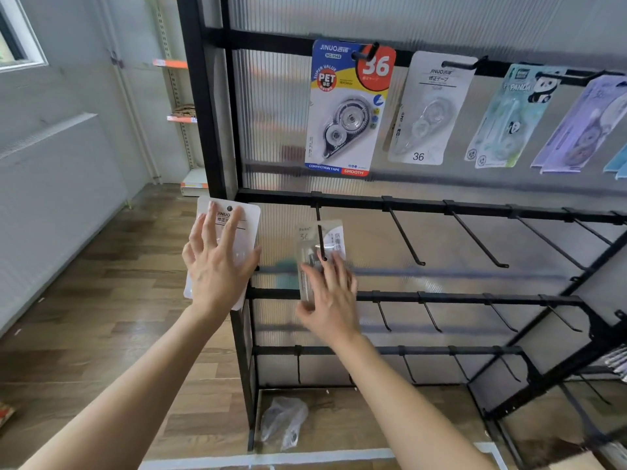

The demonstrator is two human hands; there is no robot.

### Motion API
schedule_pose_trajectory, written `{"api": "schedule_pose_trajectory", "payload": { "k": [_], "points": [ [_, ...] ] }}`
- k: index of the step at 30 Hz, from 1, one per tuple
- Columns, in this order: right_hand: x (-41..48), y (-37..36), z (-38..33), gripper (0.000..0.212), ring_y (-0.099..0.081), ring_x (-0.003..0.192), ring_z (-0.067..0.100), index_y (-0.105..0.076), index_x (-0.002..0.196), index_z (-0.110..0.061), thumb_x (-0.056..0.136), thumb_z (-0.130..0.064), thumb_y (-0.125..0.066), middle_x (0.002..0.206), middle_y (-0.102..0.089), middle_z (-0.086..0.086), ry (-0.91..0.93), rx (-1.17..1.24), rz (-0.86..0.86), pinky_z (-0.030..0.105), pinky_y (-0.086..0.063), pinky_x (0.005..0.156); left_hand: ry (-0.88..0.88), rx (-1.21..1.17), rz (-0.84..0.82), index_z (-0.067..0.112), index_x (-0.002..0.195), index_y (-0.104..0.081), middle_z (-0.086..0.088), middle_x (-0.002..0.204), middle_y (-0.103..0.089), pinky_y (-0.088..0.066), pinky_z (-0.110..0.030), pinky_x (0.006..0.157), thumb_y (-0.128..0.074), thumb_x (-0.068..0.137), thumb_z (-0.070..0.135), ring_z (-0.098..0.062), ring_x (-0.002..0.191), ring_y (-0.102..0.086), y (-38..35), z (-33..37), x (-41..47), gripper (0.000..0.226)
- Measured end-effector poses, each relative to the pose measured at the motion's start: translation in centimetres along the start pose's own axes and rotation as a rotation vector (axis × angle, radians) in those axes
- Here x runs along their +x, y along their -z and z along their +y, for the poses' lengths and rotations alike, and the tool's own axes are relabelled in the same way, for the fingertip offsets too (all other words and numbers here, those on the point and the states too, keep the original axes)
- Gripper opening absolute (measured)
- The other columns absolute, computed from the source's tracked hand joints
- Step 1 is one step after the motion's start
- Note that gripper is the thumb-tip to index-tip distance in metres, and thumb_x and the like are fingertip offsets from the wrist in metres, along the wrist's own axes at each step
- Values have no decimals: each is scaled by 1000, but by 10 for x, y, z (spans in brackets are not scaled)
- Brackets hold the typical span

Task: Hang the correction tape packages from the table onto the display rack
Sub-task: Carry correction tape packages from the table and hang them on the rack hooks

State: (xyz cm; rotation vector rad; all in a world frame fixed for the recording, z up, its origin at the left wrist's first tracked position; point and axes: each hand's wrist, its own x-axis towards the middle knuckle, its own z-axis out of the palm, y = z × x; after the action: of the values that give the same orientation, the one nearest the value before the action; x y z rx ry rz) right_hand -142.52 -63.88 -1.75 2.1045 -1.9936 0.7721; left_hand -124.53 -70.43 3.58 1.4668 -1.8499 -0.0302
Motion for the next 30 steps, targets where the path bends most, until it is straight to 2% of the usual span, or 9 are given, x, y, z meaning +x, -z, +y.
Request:
{"api": "schedule_pose_trajectory", "payload": {
  "k": [2,7,15,17,21,25,27,30],
  "points": [
    [19,-4,8,65,-1,147,28,-36,143,-24,84,-36,-59,157,-17,9,2,-22,-33,45,1,115,-3,8,-4,29,146,-31,-5,157,-15,-18,-49,109,-62,87,39,-25,143,-8,0,-1,0,67],
    [57,-11,21,70,-1,146,31,-31,145,-24,84,-43,-59,158,-11,11,25,-100,-90,47,-6,114,12,25,3,29,147,-30,-5,157,-14,-19,-49,109,-61,87,40,-25,143,-8,-3,0,1,68],
    [73,-18,32,70,-20,142,36,-47,135,-18,75,-41,-74,151,-29,16,54,-96,-59,52,-22,110,11,34,4,26,146,-32,-8,157,-15,-17,-49,111,-64,86,39,-27,144,-9,-3,1,2,69],
    [71,-18,33,72,-21,141,40,-47,137,-16,75,-40,-75,150,-29,20,66,-118,-45,55,-24,110,11,39,-1,27,147,-31,-8,158,-14,-16,-48,111,-63,86,40,-27,144,-8,-2,1,2,70],
    [63,-17,36,75,-2,146,36,-28,148,-19,86,-44,-61,158,-5,16,82,-169,-117,53,-14,116,15,25,-2,27,147,-29,-7,158,-13,-12,-47,112,-62,86,41,-25,144,-6,1,2,-3,70],
    [45,-10,31,70,8,146,31,-21,150,-22,91,-44,-52,159,10,10,48,-160,-159,50,-7,118,8,9,-6,28,147,-29,-7,158,-13,-13,-46,111,-64,86,40,-24,144,-6,6,4,-20,72],
    [30,-4,27,65,3,146,30,-26,148,-20,92,-40,-52,159,4,10,27,-103,-131,46,-6,117,-9,-1,-11,28,147,-30,-7,158,-14,-15,-47,111,-64,85,42,-25,144,-7,9,8,-32,72],
    [2,10,19,53,-18,143,29,-41,140,-14,92,-31,-56,154,-25,11,-12,79,-45,43,-16,116,-45,-36,0,28,146,-32,-7,157,-18,-18,-47,110,-58,85,51,-22,142,-9,14,19,-49,70]
  ]
}}
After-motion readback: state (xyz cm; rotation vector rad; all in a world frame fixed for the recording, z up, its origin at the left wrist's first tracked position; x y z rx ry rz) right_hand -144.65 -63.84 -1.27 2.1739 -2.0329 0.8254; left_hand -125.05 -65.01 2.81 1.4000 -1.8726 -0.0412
